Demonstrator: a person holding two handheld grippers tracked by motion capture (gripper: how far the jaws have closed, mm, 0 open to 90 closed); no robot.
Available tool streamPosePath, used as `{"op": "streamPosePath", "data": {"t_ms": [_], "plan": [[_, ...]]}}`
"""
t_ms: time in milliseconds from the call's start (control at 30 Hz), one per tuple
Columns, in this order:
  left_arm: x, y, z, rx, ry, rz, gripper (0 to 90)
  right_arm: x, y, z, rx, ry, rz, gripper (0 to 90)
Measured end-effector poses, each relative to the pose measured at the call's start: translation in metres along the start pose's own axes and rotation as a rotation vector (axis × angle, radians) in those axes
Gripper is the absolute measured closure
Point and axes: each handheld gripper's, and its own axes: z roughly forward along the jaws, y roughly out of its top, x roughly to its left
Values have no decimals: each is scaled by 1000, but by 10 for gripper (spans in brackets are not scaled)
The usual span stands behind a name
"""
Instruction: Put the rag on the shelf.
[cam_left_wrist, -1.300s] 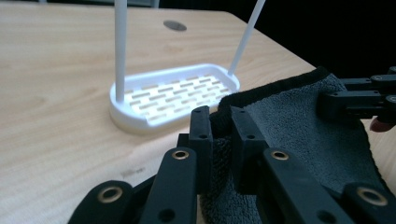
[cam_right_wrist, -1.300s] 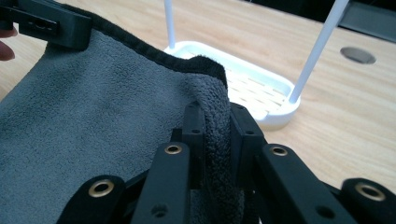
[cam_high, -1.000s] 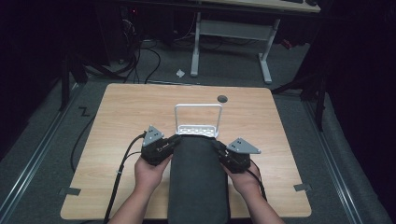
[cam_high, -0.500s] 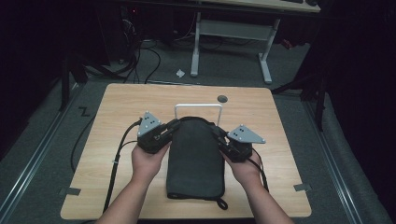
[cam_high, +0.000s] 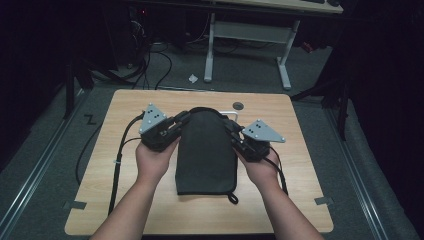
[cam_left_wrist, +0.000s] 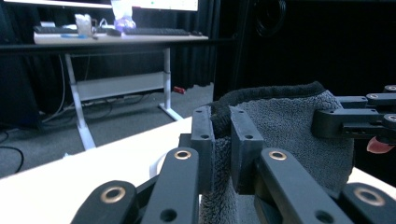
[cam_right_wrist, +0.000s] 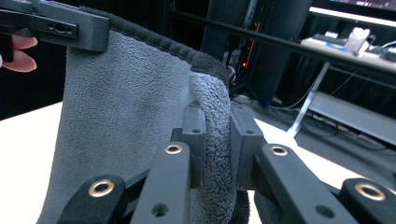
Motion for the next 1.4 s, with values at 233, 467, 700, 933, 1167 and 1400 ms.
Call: {"op": "streamPosePath", "data": {"t_ms": [233,467,700,933,1167,1400], "plan": [[4,18,-1,-28,12,24,821,-3,17,0,-35,-19,-13,796],[6,37,-2,-67,16,50,829,-10,34,-2,-76,-35,-8,796],[10,46,2,-71,35,72,829,-17,43,-1,-95,-50,-12,796],[21,53,14,-60,63,111,830,-27,51,7,-90,-55,-22,796],[33,61,31,-51,82,114,829,-40,57,22,-82,-65,-32,796],[47,66,51,-26,88,123,829,-53,63,41,-65,-71,-63,796]]}}
